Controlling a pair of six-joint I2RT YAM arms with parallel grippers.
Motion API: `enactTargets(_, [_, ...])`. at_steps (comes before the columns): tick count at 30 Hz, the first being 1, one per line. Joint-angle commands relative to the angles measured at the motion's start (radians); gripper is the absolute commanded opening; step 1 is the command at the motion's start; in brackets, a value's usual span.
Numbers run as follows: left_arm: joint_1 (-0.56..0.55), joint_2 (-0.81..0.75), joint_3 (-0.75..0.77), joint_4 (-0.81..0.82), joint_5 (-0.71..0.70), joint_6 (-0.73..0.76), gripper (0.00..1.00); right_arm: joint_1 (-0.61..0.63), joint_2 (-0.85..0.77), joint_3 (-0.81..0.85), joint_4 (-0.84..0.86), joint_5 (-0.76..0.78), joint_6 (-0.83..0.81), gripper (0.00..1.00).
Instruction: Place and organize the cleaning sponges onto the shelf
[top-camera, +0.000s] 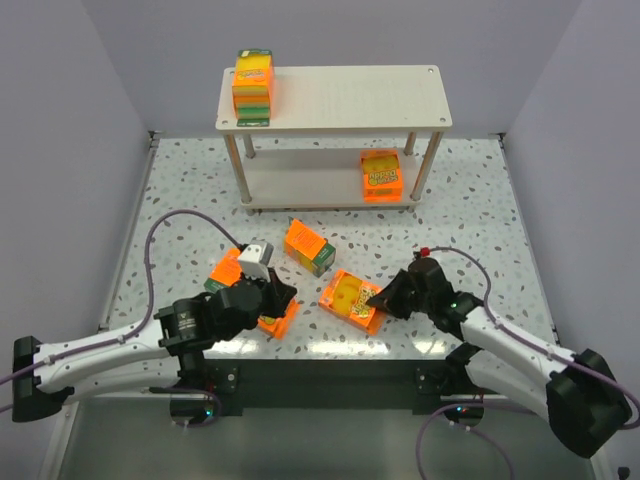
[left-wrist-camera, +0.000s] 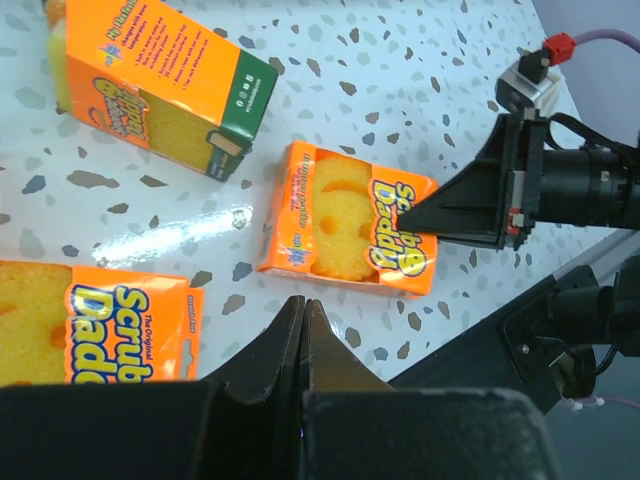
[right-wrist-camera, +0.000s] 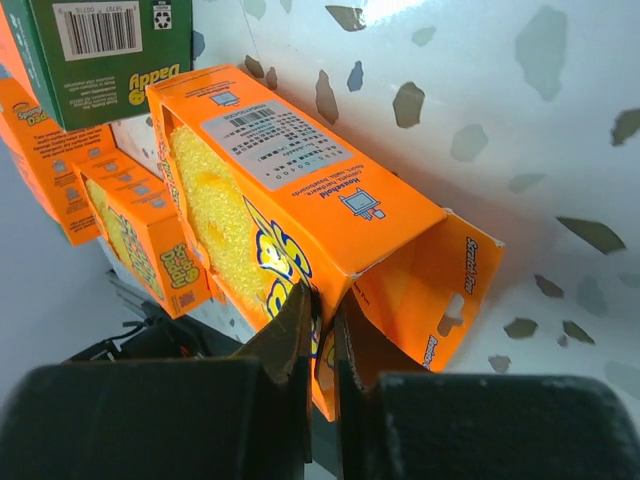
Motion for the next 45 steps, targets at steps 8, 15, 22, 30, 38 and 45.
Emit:
enactTargets(8, [0.005,-0.077,0.067,-0.157,-0.152,-0.053,0.0,-0.008,-0.36,0.101,-0.392,0.141,-0.016,0.0])
enactTargets(15, [0.005,-0.129,0.088,-0.234,-0.184,-0.082,0.0,-0.009,-0.27,0.245,-0.137,0.205,-0.028,0.0])
enactTargets(22, [0.003,-0.186,0.09,-0.285,-0.202,-0.105,0.0,-0.009,-0.024,0.299,0.289,0.324,0.066,0.0])
enactTargets(30, [0.005,-0.207,0.102,-0.317,-0.214,-0.108,0.0,-0.008,0.422,0.458,0.693,0.446,0.247,0.0])
enactTargets(38, [0.005,-0.221,0.102,-0.326,-0.211,-0.117,0.0,0.007,0.657,0.648,0.762,0.591,0.31,0.0])
enactTargets(45, [0.005,-0.195,0.108,-0.321,-0.219,-0.113,0.0,0.014,0.815,0.802,0.655,0.674,0.383,0.0])
